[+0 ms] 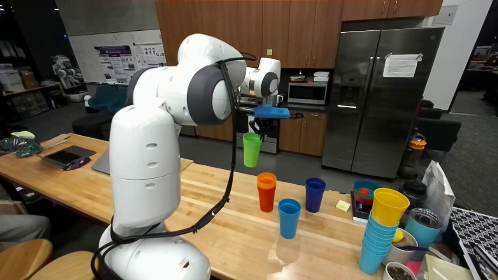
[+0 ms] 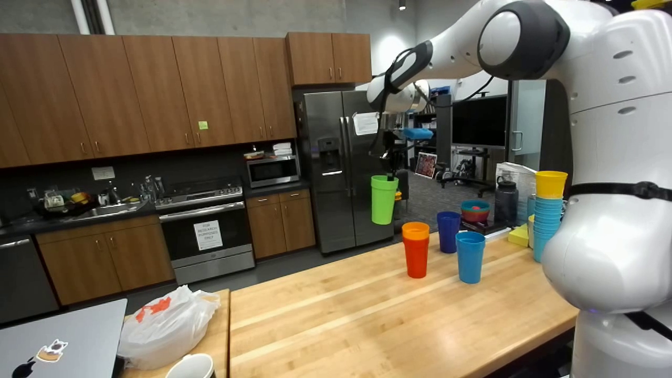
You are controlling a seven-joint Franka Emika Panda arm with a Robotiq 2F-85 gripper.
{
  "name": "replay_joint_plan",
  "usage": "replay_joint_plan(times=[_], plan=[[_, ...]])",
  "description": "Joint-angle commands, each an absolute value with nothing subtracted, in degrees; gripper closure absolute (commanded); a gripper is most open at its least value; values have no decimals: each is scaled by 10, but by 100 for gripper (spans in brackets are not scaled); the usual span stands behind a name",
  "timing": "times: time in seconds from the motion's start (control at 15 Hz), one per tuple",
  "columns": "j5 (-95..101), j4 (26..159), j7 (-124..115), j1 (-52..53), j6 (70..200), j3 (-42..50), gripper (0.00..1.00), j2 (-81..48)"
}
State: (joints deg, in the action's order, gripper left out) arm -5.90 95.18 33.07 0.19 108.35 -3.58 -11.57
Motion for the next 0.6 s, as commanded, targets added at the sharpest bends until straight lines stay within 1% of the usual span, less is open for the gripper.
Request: replay_joint_plan(times=[0.0,0.53], plan=[[-34,911,323,7,1053,-40,99,-142],[-3,874,320,22,1042,-54,99,-174]])
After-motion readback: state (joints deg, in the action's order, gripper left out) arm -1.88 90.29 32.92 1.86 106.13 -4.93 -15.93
